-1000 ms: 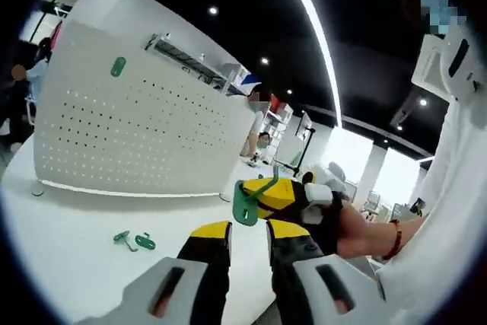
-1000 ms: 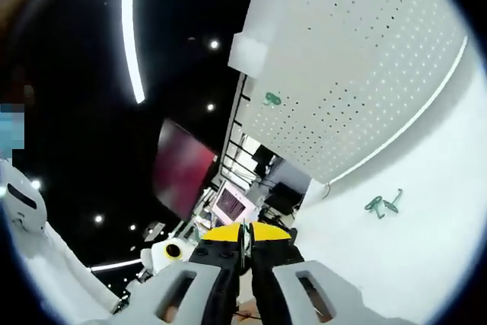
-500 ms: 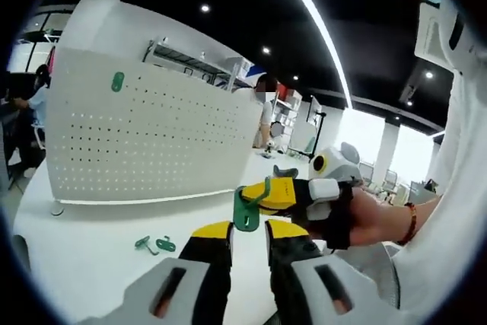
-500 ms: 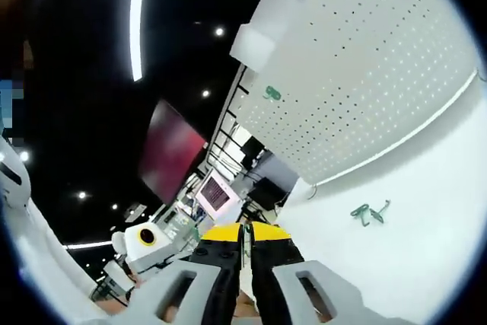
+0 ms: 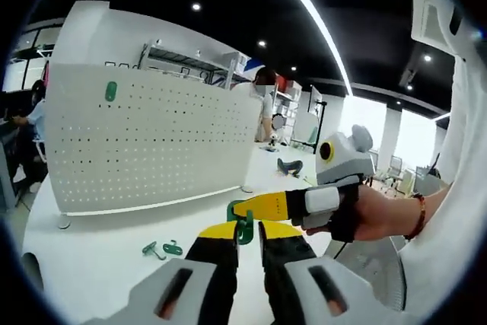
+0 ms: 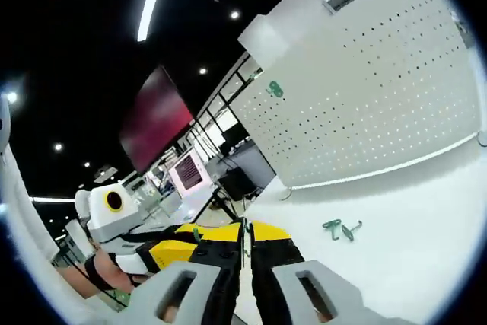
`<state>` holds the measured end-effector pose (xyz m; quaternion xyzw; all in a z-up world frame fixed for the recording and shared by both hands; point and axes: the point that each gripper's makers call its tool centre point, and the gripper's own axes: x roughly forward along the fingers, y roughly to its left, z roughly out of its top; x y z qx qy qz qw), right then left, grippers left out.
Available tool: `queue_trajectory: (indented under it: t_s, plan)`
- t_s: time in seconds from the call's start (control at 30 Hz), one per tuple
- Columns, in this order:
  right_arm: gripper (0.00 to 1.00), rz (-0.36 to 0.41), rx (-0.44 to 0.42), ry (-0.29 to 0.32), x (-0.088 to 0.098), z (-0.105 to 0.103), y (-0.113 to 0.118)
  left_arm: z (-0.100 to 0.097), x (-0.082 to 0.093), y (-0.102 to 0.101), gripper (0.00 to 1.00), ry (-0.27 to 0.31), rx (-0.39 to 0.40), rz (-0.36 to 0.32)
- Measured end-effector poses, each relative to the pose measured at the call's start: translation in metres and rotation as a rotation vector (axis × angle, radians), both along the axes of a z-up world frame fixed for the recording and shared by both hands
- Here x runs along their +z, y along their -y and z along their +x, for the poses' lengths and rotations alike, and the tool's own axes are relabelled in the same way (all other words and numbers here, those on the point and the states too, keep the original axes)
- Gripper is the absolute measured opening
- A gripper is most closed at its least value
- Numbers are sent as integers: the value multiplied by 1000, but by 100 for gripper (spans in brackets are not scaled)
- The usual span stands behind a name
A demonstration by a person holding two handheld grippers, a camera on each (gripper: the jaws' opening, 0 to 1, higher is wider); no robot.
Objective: Insert the hook assembly into the mounting plate slot until the hook locks in place.
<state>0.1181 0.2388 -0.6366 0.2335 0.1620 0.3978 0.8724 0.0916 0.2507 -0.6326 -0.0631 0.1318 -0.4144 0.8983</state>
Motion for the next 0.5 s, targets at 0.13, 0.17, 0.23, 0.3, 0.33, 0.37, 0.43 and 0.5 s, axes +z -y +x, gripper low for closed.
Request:
queue_trajectory:
  t_s: [0.13, 0.17, 0.23, 0.3, 0.33, 0.37, 0.43, 0.5]
  plan:
    - [2, -51, -3, 33, 0, 0, 0, 1, -3, 0, 8, -12, 6, 14]
    - [2, -69, -7, 43, 0, 0, 1, 2, -4, 0, 7, -16, 7, 15]
    - [2, -109, -8, 72, 0, 1, 0, 2, -5, -1, 6, -19, 10, 19]
    - [2, -125, -11, 79, -1, 0, 0, 2, -7, 0, 6, -27, 12, 25]
    - [2, -138, -11, 88, -1, 1, 0, 2, -8, 0, 6, -28, 14, 27]
    - [2, -140, -13, 91, -1, 1, 0, 3, -8, 0, 6, -27, 15, 30]
    - [2, -163, -19, 102, -2, 2, 0, 3, -10, 0, 5, -37, 18, 34]
    - [2, -181, -22, 111, -2, 1, -1, 4, -11, 0, 5, -46, 23, 38]
